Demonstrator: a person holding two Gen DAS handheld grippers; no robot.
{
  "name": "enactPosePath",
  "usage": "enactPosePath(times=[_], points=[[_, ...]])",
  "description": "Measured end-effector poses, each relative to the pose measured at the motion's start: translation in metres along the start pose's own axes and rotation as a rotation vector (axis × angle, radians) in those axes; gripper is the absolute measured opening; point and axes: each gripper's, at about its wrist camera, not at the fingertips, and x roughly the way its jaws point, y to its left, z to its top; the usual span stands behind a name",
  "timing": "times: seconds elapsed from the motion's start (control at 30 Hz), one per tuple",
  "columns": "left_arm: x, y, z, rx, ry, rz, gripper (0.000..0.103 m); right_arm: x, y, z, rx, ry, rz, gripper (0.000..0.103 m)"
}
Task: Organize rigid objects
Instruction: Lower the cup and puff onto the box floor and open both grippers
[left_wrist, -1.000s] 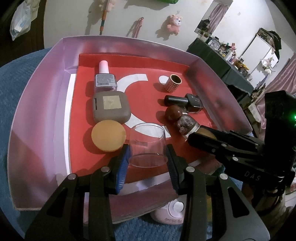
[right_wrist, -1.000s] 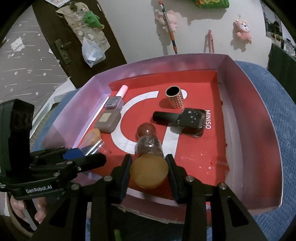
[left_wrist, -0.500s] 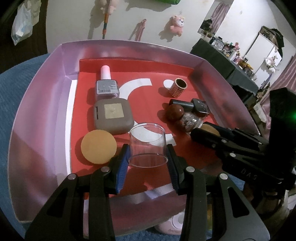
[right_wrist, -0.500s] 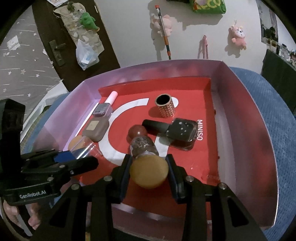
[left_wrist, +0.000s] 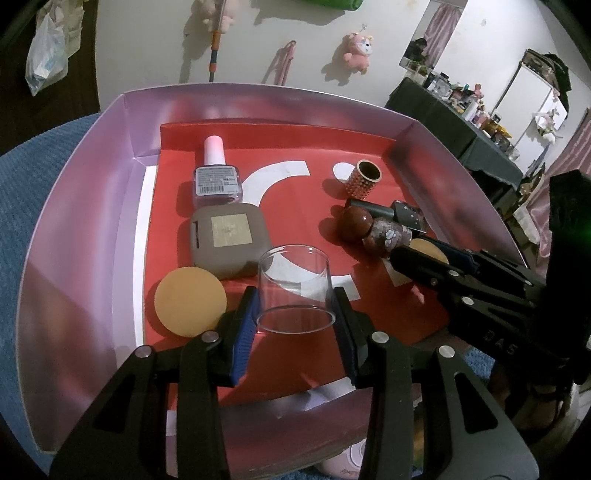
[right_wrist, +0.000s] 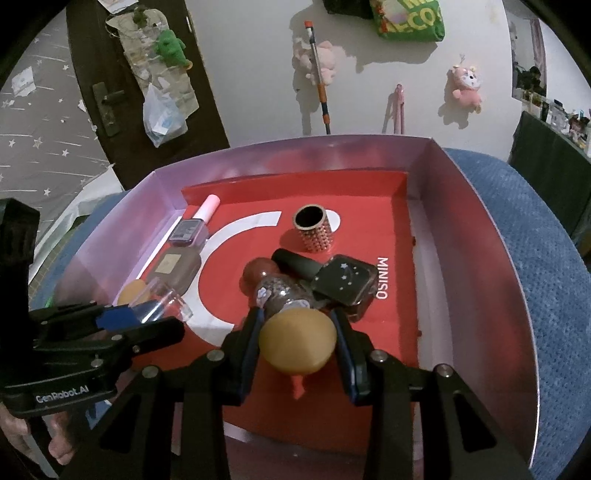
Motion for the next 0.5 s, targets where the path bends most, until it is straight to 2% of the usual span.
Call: enactPosePath(times=[0.5], points=[[0.0000, 0.0002, 0.0004, -0.003, 0.000, -0.003, 0.038, 0.0026, 0.0011, -0.0016, 0.001, 0.013, -0.001, 0.040]])
